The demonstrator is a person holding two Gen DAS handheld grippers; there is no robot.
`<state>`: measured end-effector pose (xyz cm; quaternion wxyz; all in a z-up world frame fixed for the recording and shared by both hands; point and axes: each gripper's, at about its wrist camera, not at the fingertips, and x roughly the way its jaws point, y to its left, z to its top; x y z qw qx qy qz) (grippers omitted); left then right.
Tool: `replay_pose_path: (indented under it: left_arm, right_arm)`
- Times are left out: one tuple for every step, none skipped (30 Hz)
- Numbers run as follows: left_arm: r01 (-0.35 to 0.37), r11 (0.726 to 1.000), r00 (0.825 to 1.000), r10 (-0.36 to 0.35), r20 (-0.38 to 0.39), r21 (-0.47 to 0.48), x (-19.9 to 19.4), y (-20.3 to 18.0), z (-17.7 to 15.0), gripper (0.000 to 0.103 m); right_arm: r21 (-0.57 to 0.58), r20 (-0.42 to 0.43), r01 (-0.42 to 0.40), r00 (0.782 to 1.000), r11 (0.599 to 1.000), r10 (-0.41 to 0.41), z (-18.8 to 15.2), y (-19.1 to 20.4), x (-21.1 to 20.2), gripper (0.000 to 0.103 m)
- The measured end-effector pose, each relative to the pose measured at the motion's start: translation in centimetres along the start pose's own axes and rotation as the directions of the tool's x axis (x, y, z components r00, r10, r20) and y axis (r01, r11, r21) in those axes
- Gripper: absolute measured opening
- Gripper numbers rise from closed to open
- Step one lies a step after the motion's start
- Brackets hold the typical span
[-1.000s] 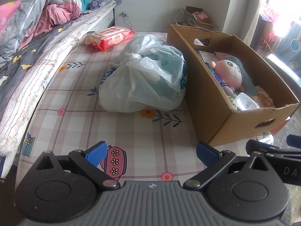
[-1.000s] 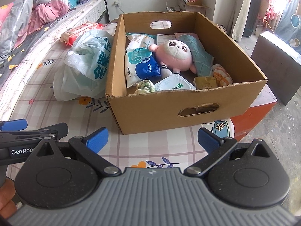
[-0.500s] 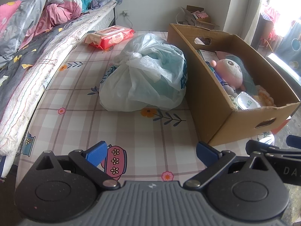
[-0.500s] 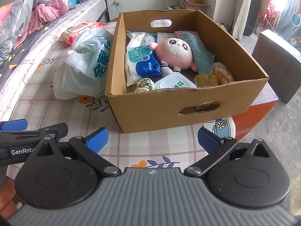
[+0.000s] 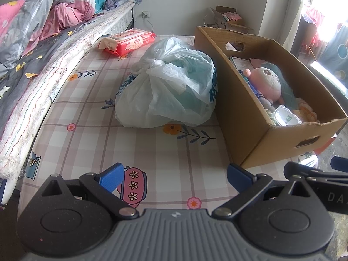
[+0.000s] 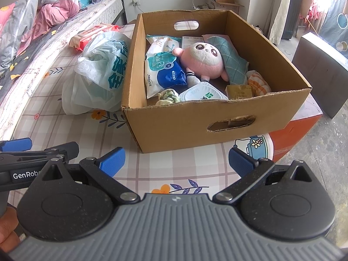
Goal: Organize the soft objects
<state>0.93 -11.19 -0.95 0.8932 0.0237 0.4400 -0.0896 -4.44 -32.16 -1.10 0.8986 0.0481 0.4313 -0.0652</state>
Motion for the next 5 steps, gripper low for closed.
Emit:
replay_pose_path:
  left_arm:
    - [0.0,1.0,1.0,0.0,0.0,0.0,0.01,-0.05,0.03,0.101]
    - [0.0,1.0,1.0,0.0,0.0,0.001,0.01,-0.03,0.02,0.101]
    - [0.001,1.0,1.0,-0.001,-0.001,0.0,0.01,0.0,0.01,0.101]
    - [0.0,1.0,1.0,0.0,-0.001,0.0,0.01,-0.06,0.03,0.101]
    - [0.001,1.0,1.0,-0.001,0.0,0.0,0.0,-0.03,0.02,0.101]
  right_arm:
    - [0.0,0.0,0.0,1.0,1.0,0.0,0.0,0.01,0.0,0.102]
    - [0.0,-0.001,0.0,1.0,1.0,0.0,0.01,0.0,0.0,0.102]
    - [0.0,0.0,0.0,1.0,1.0,0.0,0.0,0.0,0.0,0.102]
    - [0.0,0.0,0.0,1.0,1.0,0.0,0.0,0.01,-0.01,0.102]
    - [0.0,0.0,0.0,1.0,1.0,0.0,0.01,-0.01,0.0,0.102]
